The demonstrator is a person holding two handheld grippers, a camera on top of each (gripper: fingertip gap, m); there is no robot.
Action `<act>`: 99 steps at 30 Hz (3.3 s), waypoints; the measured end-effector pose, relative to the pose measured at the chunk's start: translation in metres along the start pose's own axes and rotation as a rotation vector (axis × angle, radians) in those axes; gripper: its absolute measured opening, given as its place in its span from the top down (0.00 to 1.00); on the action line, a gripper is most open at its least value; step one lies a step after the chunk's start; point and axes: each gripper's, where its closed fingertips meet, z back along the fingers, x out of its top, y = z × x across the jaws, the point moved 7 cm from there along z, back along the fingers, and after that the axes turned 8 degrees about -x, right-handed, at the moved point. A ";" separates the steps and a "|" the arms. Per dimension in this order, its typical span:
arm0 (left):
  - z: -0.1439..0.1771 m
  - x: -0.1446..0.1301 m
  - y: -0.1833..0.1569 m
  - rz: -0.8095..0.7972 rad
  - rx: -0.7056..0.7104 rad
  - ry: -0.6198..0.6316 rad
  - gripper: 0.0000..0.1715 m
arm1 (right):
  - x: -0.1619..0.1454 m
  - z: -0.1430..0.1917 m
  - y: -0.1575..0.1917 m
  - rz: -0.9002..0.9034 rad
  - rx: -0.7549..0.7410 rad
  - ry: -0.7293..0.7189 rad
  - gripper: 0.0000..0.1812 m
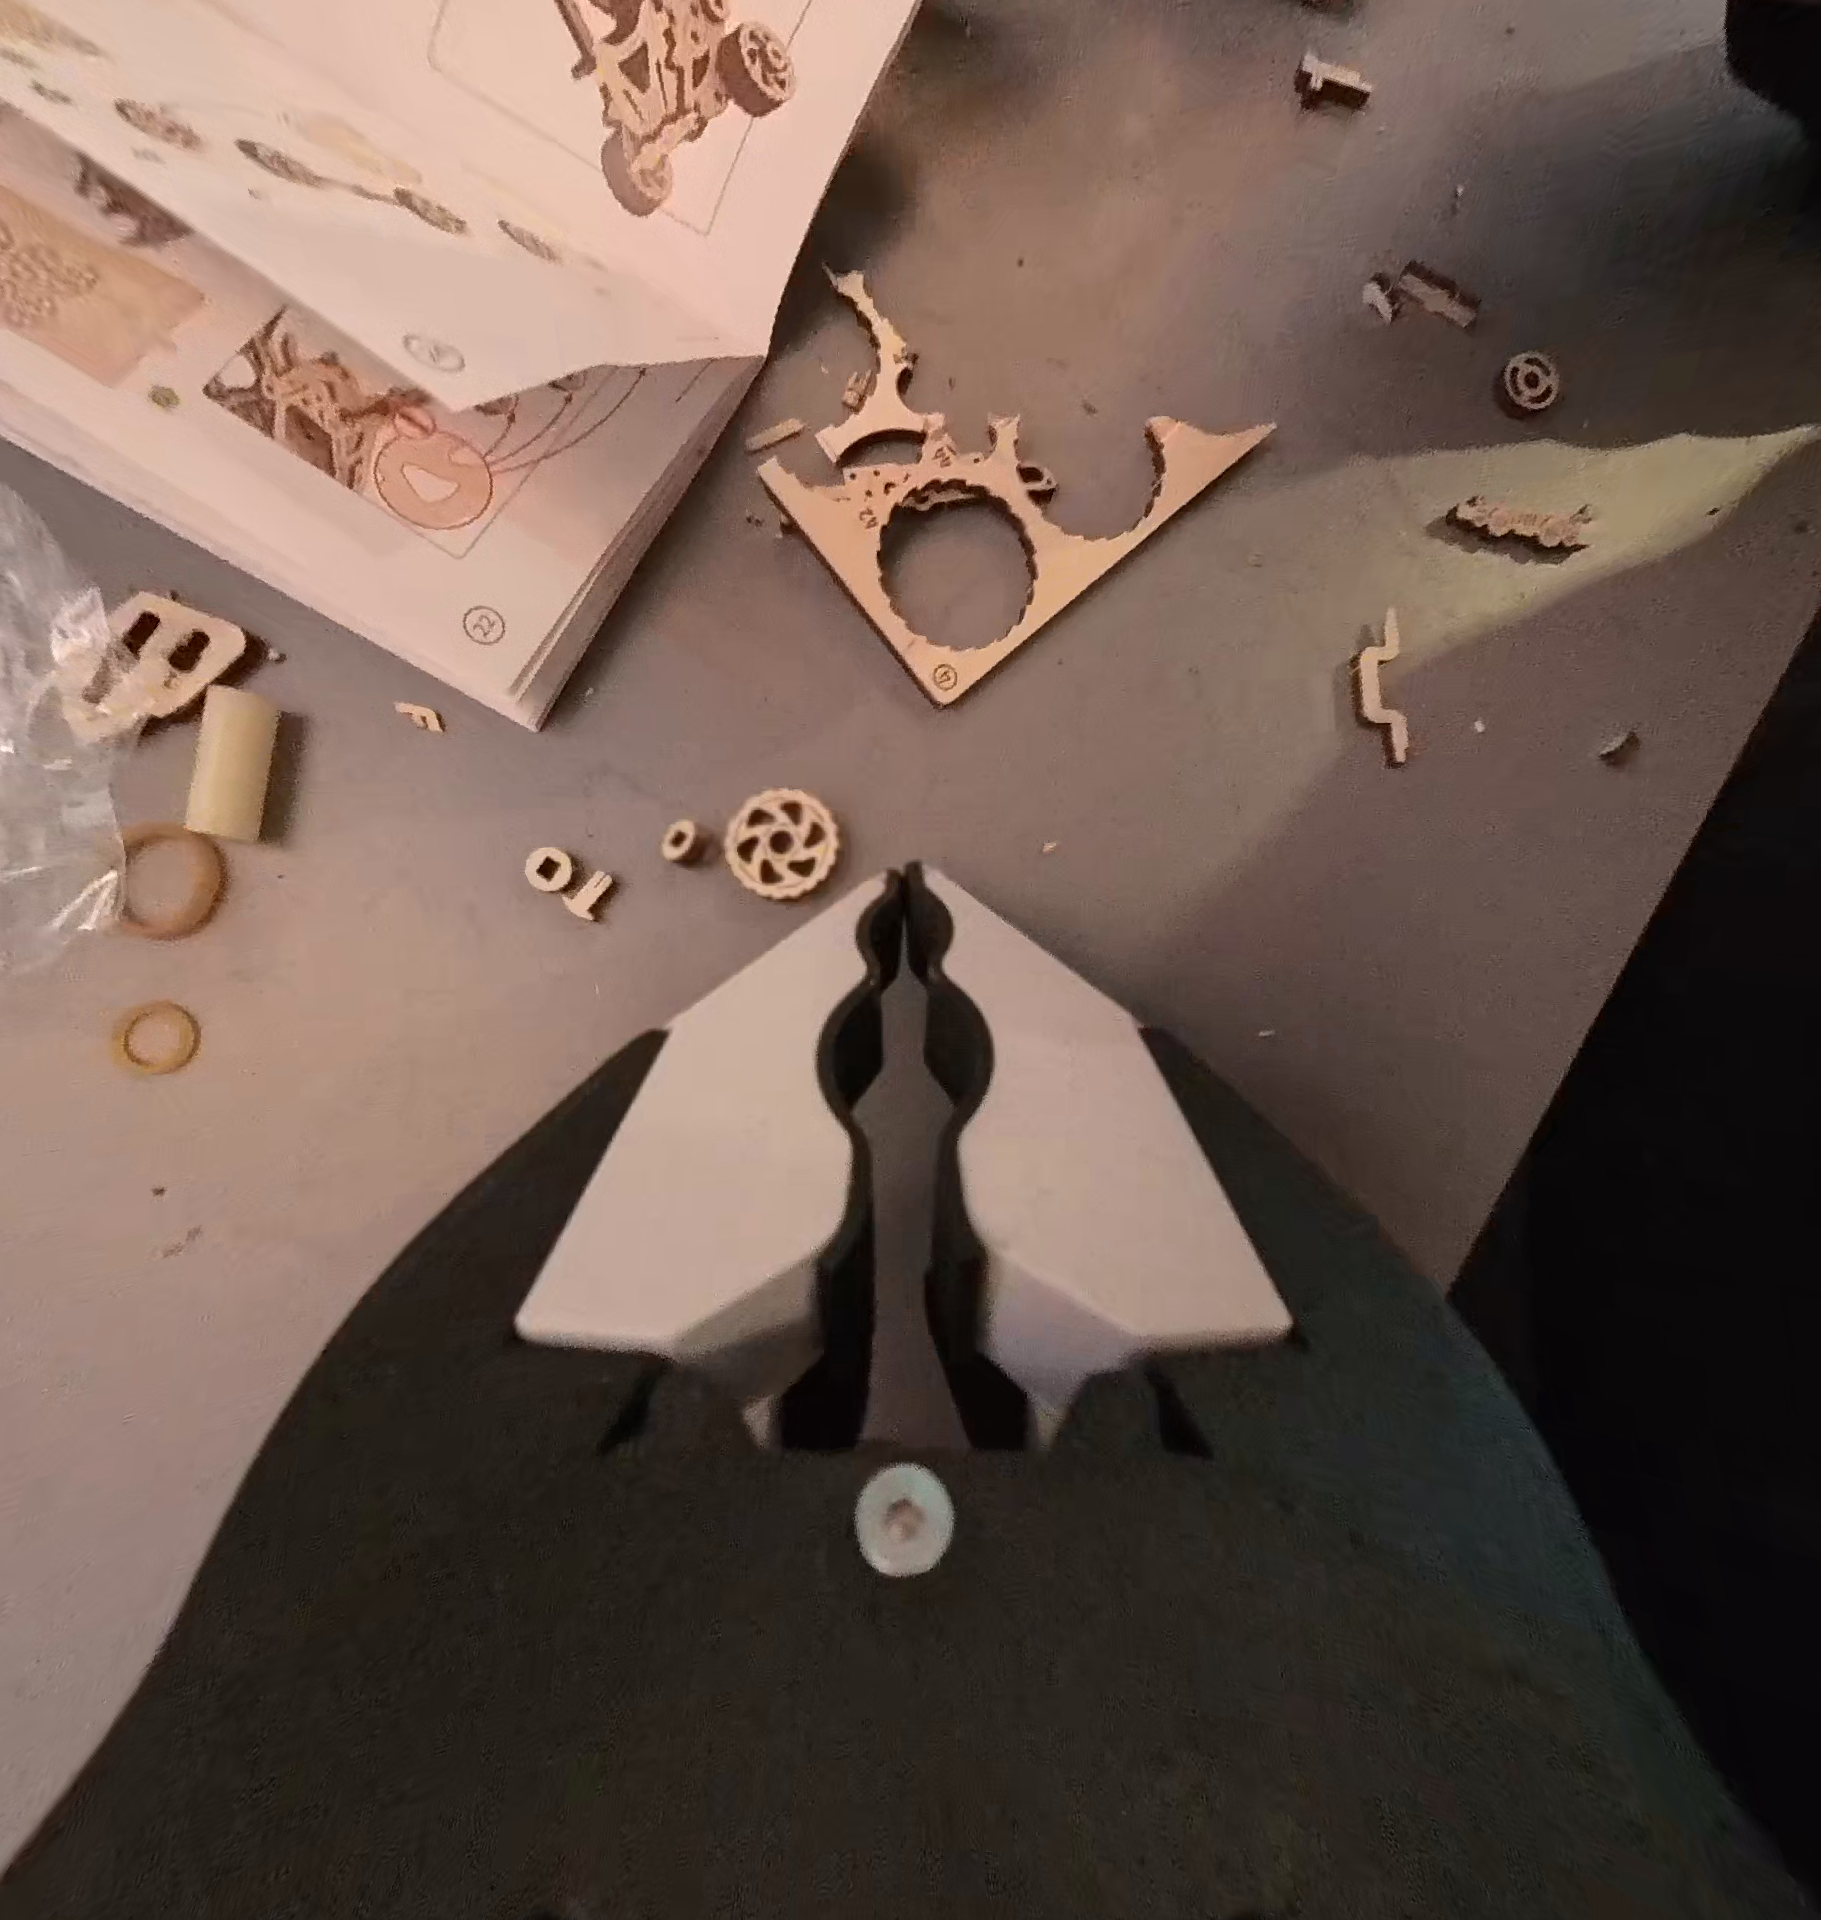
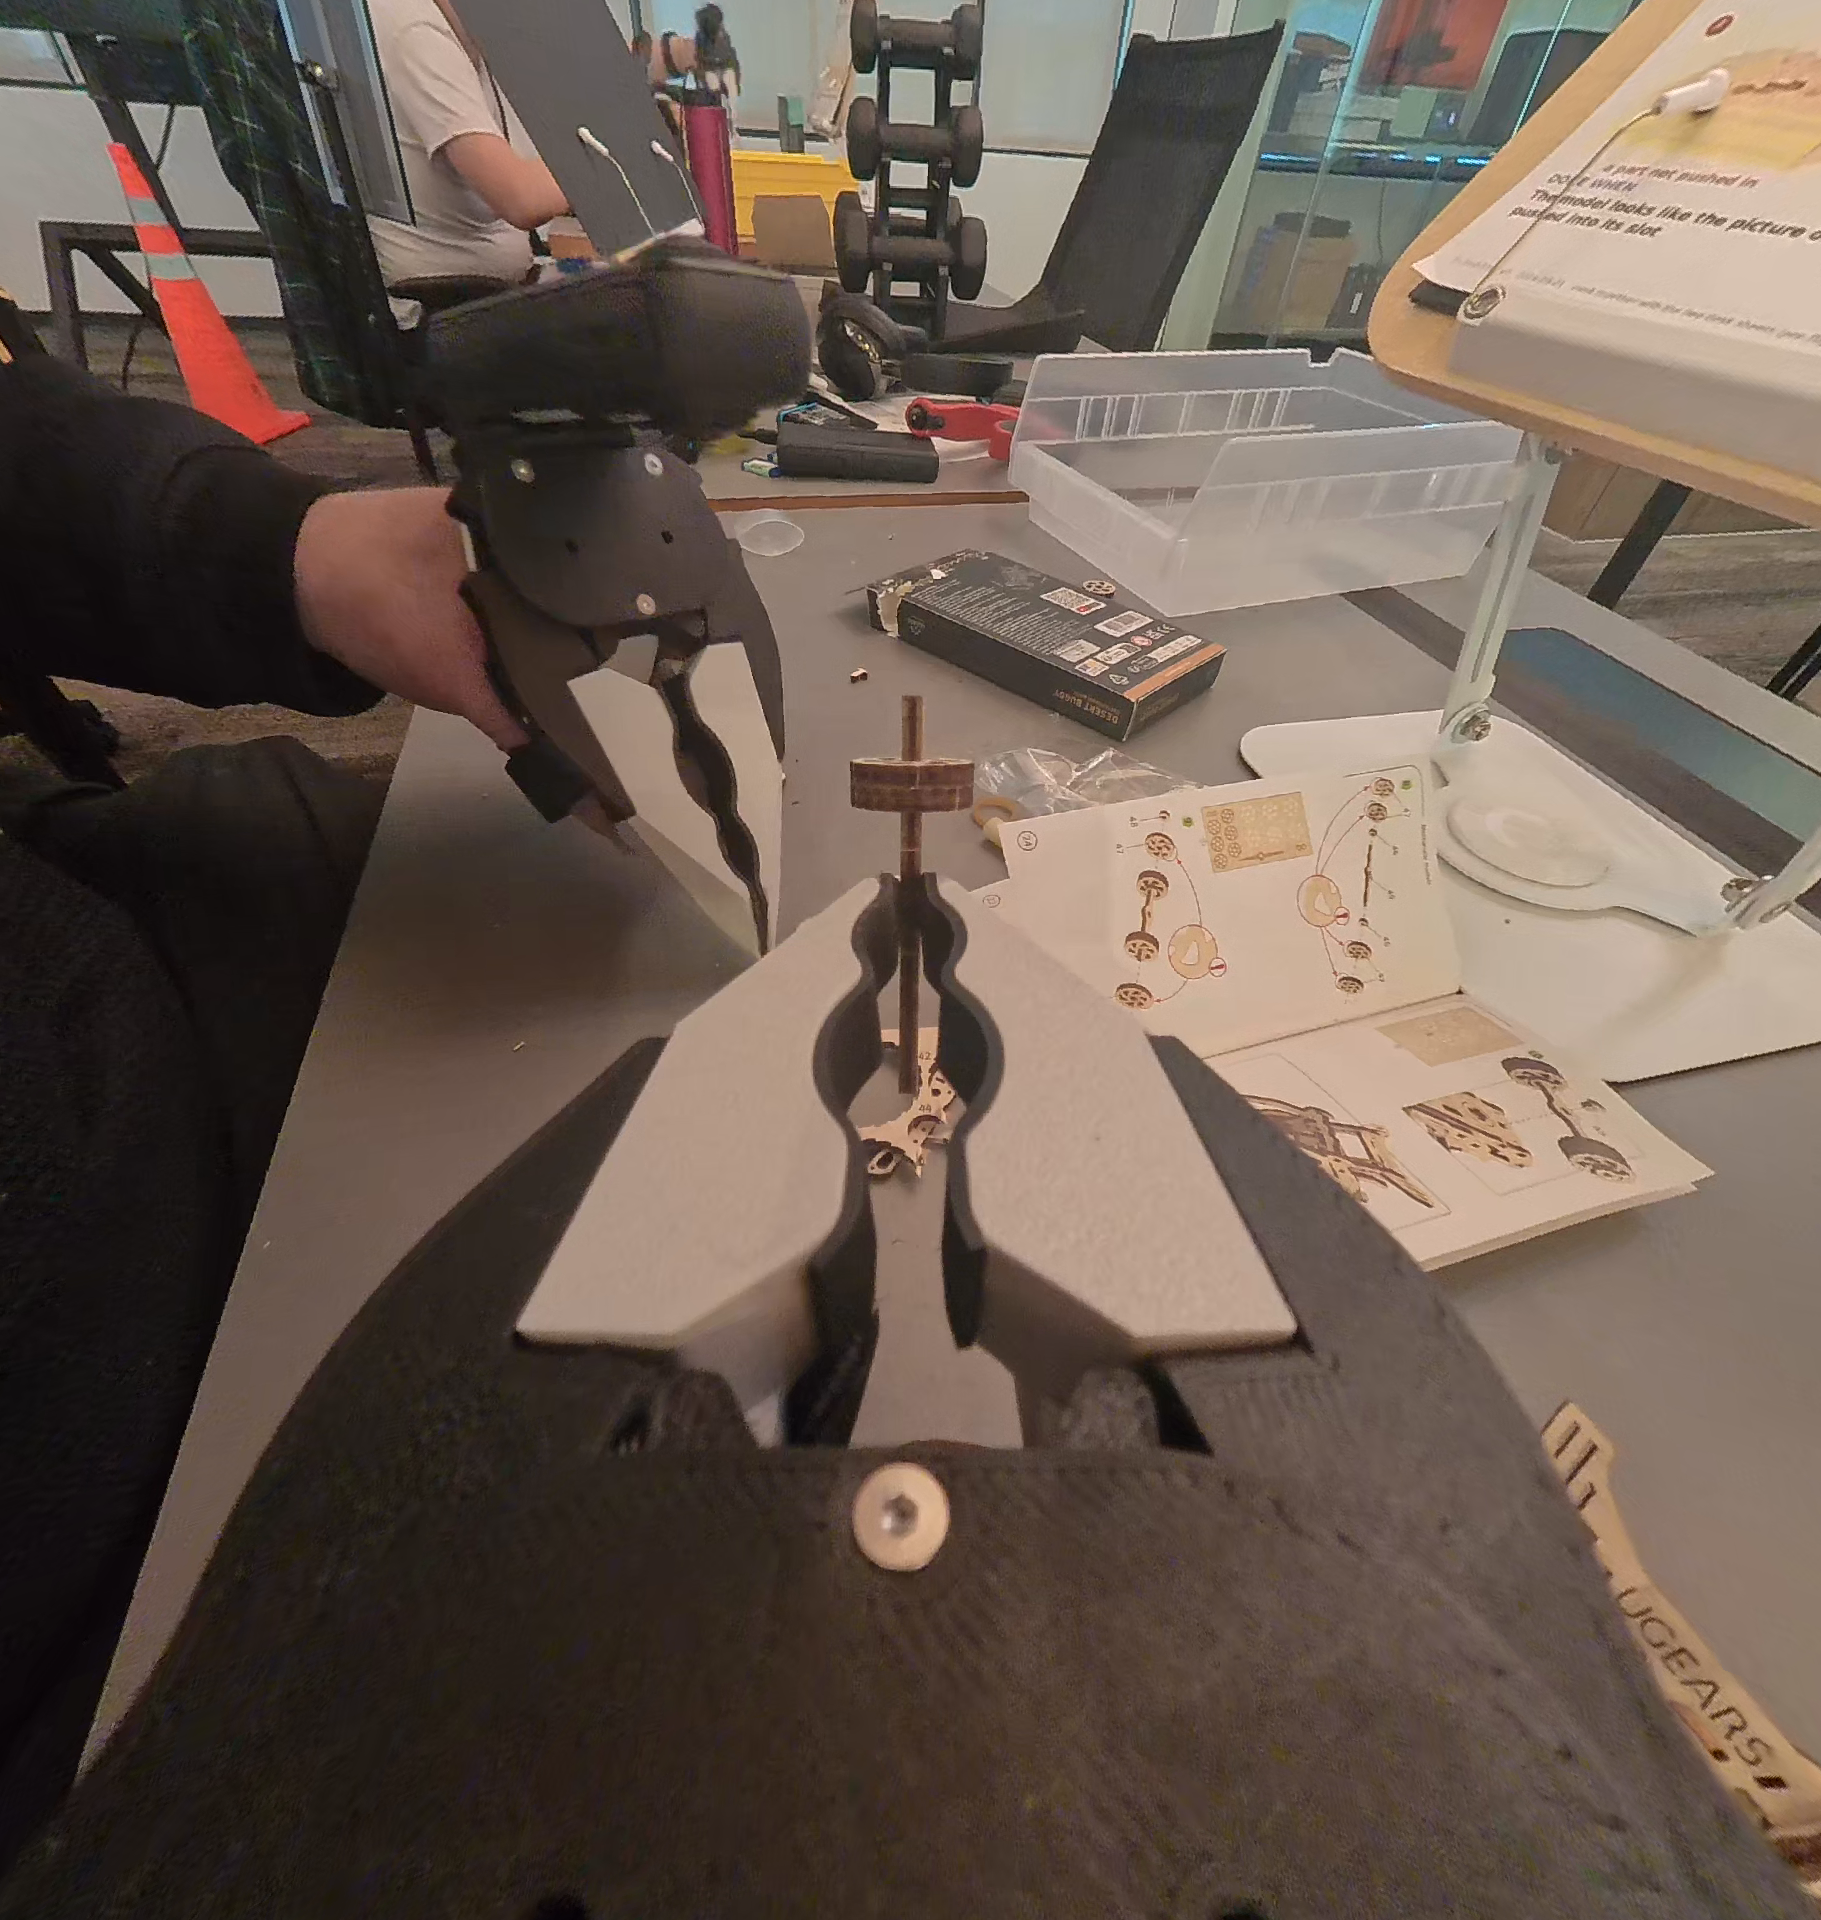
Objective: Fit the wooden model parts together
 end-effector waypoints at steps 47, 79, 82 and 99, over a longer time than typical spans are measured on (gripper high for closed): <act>0.031 0.017 -0.020 0.671 -0.951 -0.904 0.92 | -0.001 -0.010 0.034 0.094 0.163 0.164 1.00; 0.012 0.011 -0.009 0.852 -1.009 -1.050 0.92 | -0.019 -0.033 0.027 -0.057 0.232 0.231 1.00; 0.010 0.010 -0.006 0.875 -0.955 -1.044 0.92 | -0.024 -0.035 0.025 -0.078 0.228 0.248 0.99; 0.009 0.026 -0.007 0.773 -0.666 -1.029 1.00 | -0.029 -0.041 0.024 -0.131 0.206 0.270 1.00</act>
